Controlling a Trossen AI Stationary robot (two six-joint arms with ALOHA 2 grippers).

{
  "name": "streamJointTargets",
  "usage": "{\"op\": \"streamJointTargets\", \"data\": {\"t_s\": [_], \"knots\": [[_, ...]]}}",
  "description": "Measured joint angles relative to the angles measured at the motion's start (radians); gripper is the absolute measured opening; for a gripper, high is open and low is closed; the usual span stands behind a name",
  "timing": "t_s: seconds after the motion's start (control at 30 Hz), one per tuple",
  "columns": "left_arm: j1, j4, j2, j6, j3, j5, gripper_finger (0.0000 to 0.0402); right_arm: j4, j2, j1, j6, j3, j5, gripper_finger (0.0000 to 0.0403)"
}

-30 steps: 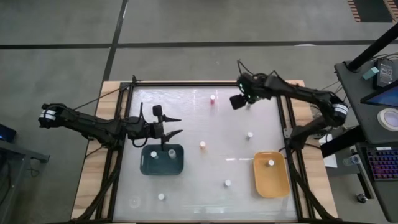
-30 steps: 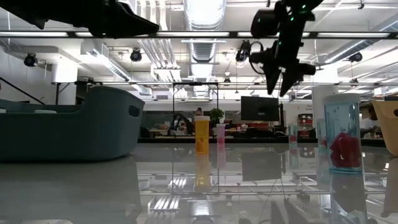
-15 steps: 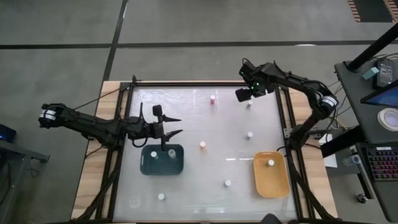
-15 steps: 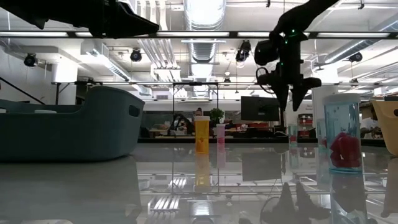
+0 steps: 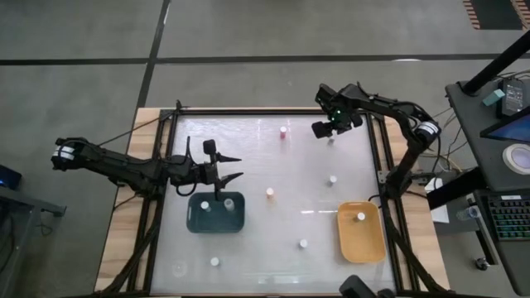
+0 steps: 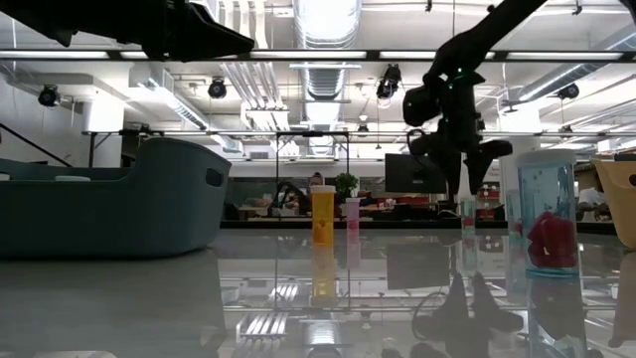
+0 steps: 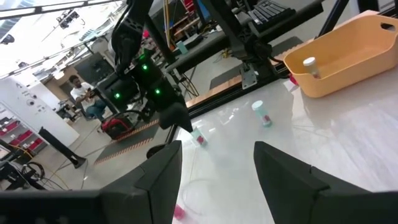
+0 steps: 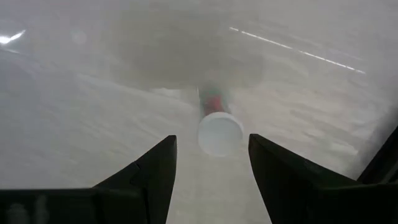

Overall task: Pick and place medicine bottles into bin by pill shape (circle, oval)
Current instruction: Put the blue bottled capsules into the yellow bin

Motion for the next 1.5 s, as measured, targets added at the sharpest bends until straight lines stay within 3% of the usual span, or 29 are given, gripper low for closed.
{"op": "streamJointTargets", "data": {"t_s": [0.57,1.03,1.5], "knots": [[0.0,0.0,0.0,0.0,0.0,0.0,0.0184,0.02,0.053,0.0,-0.012,-0.001,0.016,0.0189],[0.0,0.0,0.0,0.01,0.0,0.0,0.0184,0.031,0.052,0.0,-0.008,-0.005,0.016,0.0111],[0.0,0.0,0.0,0.01,0.0,0.0,0.0184,0.03,0.045,0.0,-0.008,-0.001,0.017,0.0112]]}}
